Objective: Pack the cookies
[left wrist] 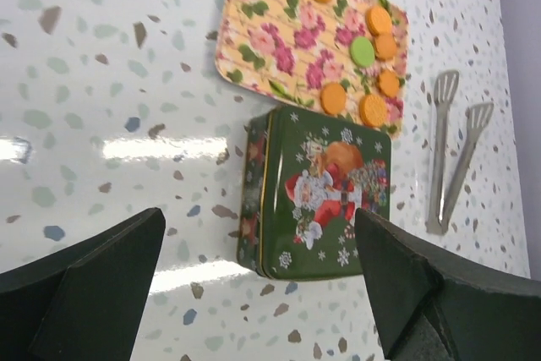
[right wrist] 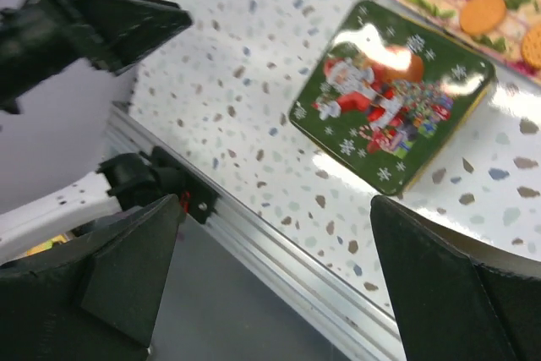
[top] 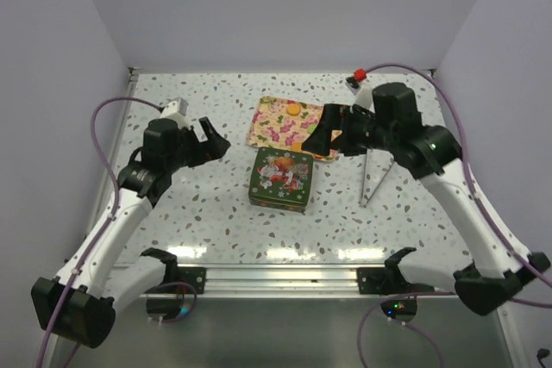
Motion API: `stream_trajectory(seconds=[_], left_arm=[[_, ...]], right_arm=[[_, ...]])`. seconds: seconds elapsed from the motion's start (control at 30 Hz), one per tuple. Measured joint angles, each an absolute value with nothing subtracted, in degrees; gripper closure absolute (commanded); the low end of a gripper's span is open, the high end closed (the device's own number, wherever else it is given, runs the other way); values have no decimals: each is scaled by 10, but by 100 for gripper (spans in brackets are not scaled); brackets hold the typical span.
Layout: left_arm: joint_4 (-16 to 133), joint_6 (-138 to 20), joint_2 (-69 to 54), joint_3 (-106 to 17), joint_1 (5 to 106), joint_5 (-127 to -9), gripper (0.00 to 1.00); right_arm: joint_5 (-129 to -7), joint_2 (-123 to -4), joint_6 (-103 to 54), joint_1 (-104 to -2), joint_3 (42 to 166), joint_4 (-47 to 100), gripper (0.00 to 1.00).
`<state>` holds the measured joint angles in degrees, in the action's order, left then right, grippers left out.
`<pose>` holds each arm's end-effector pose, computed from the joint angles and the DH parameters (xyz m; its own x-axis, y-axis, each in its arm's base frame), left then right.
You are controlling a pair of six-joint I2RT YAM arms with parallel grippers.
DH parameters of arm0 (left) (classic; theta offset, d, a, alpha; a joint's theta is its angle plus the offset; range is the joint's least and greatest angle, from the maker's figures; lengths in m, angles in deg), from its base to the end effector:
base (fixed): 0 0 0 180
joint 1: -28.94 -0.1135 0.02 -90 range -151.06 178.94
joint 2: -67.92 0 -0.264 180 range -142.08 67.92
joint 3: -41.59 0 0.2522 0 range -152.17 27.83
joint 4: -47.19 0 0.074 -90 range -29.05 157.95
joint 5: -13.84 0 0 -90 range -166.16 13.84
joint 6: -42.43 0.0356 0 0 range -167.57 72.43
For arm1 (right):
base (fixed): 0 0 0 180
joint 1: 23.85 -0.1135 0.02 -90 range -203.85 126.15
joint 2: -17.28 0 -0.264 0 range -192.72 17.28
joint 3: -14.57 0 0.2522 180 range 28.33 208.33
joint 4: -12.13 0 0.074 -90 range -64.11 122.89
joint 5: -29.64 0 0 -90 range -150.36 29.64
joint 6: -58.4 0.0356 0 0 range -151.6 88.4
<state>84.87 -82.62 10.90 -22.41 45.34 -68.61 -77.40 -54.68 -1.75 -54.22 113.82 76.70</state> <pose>0.2103 -0.0668 0.3098 -0.6239 -0.4098 -0.6654 0.0366 0.8352 -0.5487 0.2090 0.1346 0.4147 -0.7940 0.0863 -0.6018 -0.3336 0.7656 0.5500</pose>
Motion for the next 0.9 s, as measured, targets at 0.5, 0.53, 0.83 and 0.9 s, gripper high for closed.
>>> stream_trajectory(seconds=[0.5,0.53,0.83,0.9], left_arm=[[563,-655,261,55,463,-1034,0],[531,-633,247,78,462,-1050,0],[299,-546,25,189,421,-1064,0],[242,-533,-5,188,414,-1055,0]], right_arm=[[-783,-248,59,-543,889,668,1],[-783,-246,59,-543,888,668,1],[-771,-256,40,-543,918,687,1],[-763,-261,34,-543,929,689,1]])
